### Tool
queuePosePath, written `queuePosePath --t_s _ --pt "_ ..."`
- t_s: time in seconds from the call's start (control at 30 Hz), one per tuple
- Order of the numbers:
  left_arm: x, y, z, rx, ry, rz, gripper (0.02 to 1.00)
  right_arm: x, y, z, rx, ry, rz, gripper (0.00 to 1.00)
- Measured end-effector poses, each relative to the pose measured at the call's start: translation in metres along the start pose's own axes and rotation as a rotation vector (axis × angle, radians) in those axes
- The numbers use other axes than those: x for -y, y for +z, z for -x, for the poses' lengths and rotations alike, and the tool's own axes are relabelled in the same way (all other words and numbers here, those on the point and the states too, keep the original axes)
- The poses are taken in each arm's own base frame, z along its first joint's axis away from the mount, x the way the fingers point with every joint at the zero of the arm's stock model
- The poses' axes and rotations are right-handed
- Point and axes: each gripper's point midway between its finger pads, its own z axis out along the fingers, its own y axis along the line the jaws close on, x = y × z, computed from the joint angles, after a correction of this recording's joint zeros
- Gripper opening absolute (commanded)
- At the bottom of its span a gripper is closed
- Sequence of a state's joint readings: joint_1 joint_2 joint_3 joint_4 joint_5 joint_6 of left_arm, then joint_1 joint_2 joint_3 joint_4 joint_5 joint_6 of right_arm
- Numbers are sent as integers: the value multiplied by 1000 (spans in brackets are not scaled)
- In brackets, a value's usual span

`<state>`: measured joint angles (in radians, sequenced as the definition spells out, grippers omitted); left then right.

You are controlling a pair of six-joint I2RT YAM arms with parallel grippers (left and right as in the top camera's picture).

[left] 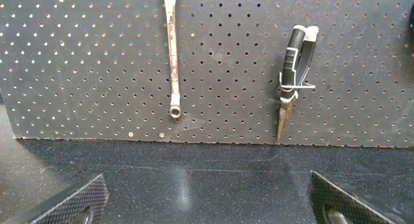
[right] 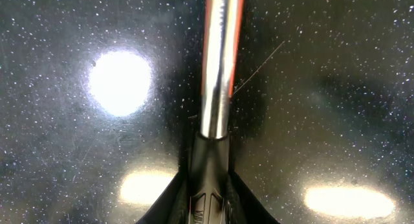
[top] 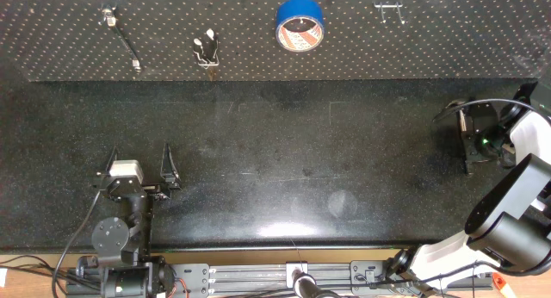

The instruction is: Place Tools Onto Pegboard

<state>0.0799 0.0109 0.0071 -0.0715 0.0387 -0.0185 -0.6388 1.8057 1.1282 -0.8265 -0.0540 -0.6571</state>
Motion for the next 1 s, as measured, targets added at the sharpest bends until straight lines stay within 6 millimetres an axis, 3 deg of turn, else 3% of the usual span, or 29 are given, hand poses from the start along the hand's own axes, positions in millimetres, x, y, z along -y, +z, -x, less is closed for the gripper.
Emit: queuePosePath --t_s 0.13,0.3,1.0 --pt "0 0 0 0 0 0 996 0 0 0 -1 0 1 187" --pt "0 0 0 0 0 0 996 -1 0 -1 -2 -3 2 110" --pt "0 0 0 0 0 0 996 -7 -4 -5 -10 3 24 75"
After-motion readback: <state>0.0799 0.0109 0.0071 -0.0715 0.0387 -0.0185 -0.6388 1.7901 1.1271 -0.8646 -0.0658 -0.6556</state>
